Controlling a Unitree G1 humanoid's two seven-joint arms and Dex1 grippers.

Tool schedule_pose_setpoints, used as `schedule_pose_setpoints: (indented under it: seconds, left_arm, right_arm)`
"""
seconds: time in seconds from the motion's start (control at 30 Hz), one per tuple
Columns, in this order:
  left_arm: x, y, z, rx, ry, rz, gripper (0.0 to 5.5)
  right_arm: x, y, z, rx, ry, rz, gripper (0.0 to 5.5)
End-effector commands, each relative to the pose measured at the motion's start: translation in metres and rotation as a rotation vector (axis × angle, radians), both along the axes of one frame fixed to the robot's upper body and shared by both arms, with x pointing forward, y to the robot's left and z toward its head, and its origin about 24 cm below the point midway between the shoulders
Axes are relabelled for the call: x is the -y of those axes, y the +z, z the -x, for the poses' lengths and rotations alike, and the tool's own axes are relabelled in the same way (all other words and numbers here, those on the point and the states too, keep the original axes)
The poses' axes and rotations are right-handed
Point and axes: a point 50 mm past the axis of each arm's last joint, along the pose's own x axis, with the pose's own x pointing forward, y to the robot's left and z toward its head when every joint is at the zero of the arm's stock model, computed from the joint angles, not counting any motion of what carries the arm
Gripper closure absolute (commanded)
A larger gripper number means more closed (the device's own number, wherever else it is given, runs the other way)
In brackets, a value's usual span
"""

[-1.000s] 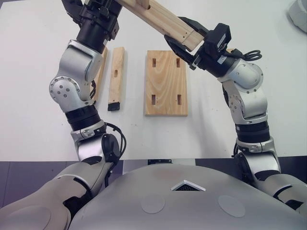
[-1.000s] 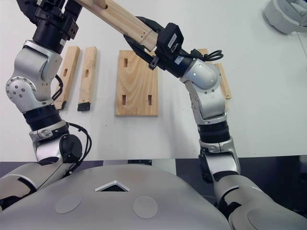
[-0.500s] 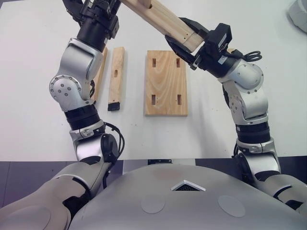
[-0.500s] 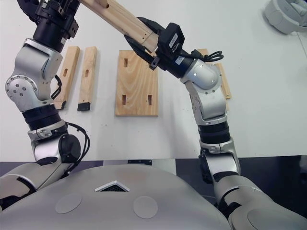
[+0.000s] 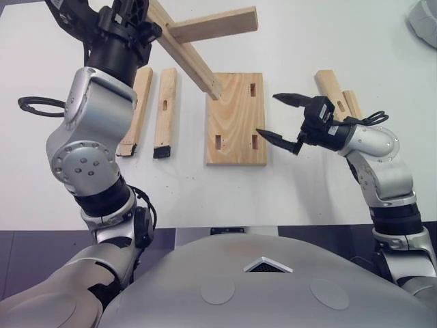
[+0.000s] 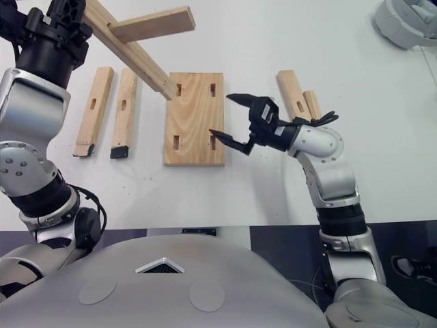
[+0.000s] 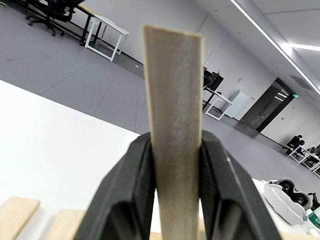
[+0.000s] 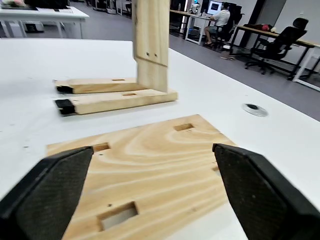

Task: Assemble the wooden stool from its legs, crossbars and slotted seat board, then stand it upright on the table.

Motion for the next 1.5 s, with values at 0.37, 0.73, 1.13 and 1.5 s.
schedule_pose_setpoints:
  seconds: [0.37,0.73,1.13,1.5]
  left_arm:
    - [0.008,-0.041,0.032,-0.207,-0.075,0.045,4.48]
    - [0.009,-0.023,0.023,-0.061,-0.009,-0.003,4.48]
    - [0.009,-0.014,0.024,-0.032,-0.046,-0.063,4.48]
    - [0.008,-0.04,0.035,-0.215,-0.061,-0.088,4.48]
  right_arm:
    - [-0.034,-0.03,0.01,-0.077,0.267,0.17,1.03]
    - [-0.053,-0.044,-0.02,0.075,0.068,0.156,1.03]
    - [-0.03,-0.017,-0.012,-0.006,0.181,0.046,1.03]
    - [-0.033,-0.052,-0.009,0.016,0.21,0.251,1.03]
